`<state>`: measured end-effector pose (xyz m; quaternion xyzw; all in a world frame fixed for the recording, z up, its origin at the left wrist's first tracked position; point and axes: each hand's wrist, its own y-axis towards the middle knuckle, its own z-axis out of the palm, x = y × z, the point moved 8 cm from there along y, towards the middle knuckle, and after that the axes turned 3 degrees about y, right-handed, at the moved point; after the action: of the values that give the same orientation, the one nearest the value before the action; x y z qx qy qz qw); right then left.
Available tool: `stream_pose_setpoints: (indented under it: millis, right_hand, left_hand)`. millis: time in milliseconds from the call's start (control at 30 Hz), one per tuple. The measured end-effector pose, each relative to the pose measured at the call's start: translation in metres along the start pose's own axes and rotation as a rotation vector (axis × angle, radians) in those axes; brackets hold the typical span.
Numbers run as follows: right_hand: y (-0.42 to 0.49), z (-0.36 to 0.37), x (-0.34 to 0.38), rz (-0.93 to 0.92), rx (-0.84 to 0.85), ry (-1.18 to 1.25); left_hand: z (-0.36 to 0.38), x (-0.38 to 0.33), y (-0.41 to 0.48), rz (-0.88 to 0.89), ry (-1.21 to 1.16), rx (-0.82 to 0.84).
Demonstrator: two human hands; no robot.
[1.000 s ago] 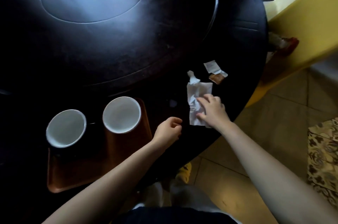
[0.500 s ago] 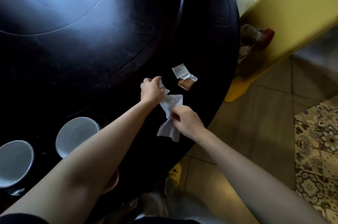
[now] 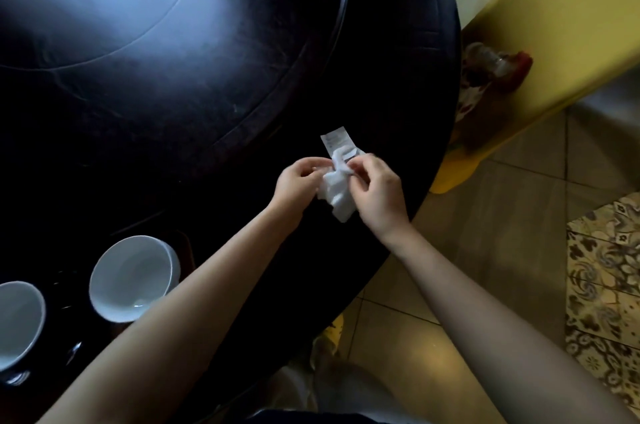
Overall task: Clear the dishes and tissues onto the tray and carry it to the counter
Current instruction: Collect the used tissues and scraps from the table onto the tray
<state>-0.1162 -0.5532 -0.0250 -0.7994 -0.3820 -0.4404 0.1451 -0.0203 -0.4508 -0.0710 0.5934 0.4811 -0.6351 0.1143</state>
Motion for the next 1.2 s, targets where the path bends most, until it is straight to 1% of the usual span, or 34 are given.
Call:
stream_pose_setpoints:
  millis: [33, 100, 167, 233, 267, 300, 367, 400, 433, 533, 633, 700, 900, 1000, 1067, 1100, 1167, 1200]
  right_hand:
    - [0.000, 0.009, 0.002, -0.006, 0.029, -0.002]
    - [-0.001, 0.023, 0.006, -0.007, 0.095, 0.015]
    - [-0.002, 0.032, 0.008, 0.004, 0.184, 0.071]
    - [0.000, 0.035, 0.003, 0.087, 0.277, 0.144]
    - [0.004, 0.033, -0.001, 0.127, 0.270, 0.159]
    - [0.011, 0.026, -0.007, 0.151, 0.212, 0.143]
    - [0.030, 0.011, -0.023, 0.181, 0.060, 0.018]
    - [0.038, 0.006, -0.031, 0.212, 0.012, -0.055]
    - [0.045, 0.006, -0.039, 0.259, 0.001, -0.115]
    - [0.059, 0.025, -0.050, 0.376, 0.093, -0.289]
    - [0.064, 0.043, -0.044, 0.374, 0.098, -0.408]
    - [0.064, 0.049, -0.043, 0.377, 0.089, -0.420]
    - [0.056, 0.042, -0.051, 0.417, 0.017, -0.270]
    - [0.053, 0.032, -0.058, 0.466, -0.033, -0.080]
    - [0.052, 0.023, -0.061, 0.456, -0.052, 0.022]
    - [0.051, 0.021, -0.064, 0.465, -0.017, 0.062]
    - [0.044, 0.025, -0.068, 0.542, 0.127, 0.127]
    - [0.038, 0.028, -0.072, 0.583, 0.198, 0.106]
  left_hand:
    - [0.004, 0.001, -0.005, -0.004, -0.075, 0.022]
    - [0.005, 0.005, -0.010, -0.005, -0.139, 0.037]
    - [-0.005, 0.013, -0.011, -0.005, -0.074, 0.013]
    - [-0.018, 0.020, -0.012, -0.028, -0.055, -0.032]
    - [-0.025, 0.023, -0.013, -0.046, -0.068, -0.058]
    - [-0.031, 0.025, -0.014, -0.061, -0.081, -0.083]
    - [-0.044, 0.028, -0.017, -0.090, -0.069, -0.133]
    - [-0.049, 0.030, -0.020, -0.100, -0.058, -0.153]
    - [-0.054, 0.032, -0.022, -0.106, -0.056, -0.174]
    - [-0.066, 0.038, -0.033, -0.116, -0.069, -0.228]
    - [-0.077, 0.042, -0.045, -0.117, -0.084, -0.273]
    - [-0.084, 0.045, -0.053, -0.124, -0.097, -0.292]
    - [-0.097, 0.049, -0.071, -0.129, -0.140, -0.303]
    - [-0.100, 0.050, -0.074, -0.132, -0.160, -0.292]
    - [-0.101, 0.052, -0.076, -0.128, -0.168, -0.275]
    - [-0.101, 0.053, -0.077, -0.126, -0.174, -0.267]
    - [-0.103, 0.055, -0.079, -0.120, -0.180, -0.251]
    - [-0.104, 0.057, -0.080, -0.120, -0.184, -0.248]
